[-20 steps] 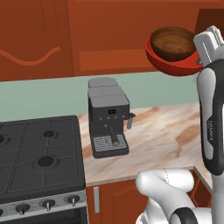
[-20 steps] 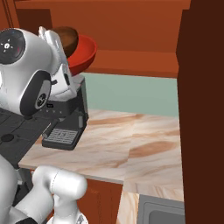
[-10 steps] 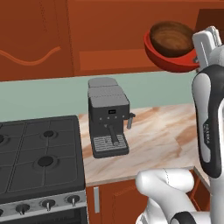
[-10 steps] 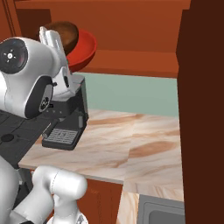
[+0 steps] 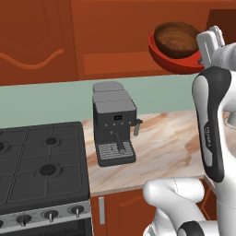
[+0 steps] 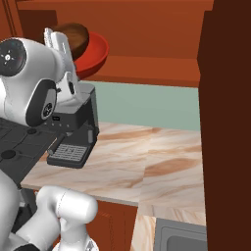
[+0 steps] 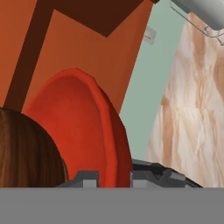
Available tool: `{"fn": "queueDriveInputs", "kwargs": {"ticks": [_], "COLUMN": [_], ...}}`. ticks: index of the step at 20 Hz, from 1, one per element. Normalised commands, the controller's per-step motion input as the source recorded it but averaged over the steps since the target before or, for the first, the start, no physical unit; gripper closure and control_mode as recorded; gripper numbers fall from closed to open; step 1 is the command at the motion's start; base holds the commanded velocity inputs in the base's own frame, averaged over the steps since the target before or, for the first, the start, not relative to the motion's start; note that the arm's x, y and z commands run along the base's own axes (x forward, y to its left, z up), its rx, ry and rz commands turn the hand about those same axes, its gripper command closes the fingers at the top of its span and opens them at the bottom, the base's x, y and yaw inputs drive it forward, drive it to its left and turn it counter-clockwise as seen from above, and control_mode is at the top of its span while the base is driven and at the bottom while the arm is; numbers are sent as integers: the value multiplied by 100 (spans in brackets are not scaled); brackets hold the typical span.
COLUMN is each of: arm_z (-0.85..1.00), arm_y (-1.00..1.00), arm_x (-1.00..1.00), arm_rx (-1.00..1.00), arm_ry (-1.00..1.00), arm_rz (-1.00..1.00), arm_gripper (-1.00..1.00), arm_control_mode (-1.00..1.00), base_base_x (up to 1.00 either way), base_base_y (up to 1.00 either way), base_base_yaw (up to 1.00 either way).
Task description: Pick up the bowls on the counter and stack them on top of one another in the open cabinet. Place the smaller bowl on top of the larger bowl.
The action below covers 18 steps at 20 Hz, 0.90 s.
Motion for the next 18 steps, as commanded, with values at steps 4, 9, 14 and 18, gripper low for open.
{"fn": "queueDriveInputs", "kwargs": {"ticks": [4,9,14,18], "arm_z": [9,4,0,0], "arm_y": [5,6,6,5], "arm_x": [17,20,23,23], "arm_rx": [0,0,0,1], "arm_ry": [9,8,3,0], "arm_rz": [-3,-2,-2,-1], "arm_gripper": [100,100,100,100], "arm_control_mode": [-100,-100,-100,-100], "base_base_x": [0,0,0,0], "base_base_y": [0,0,0,0], "base_base_yaw": [0,0,0,0]}}
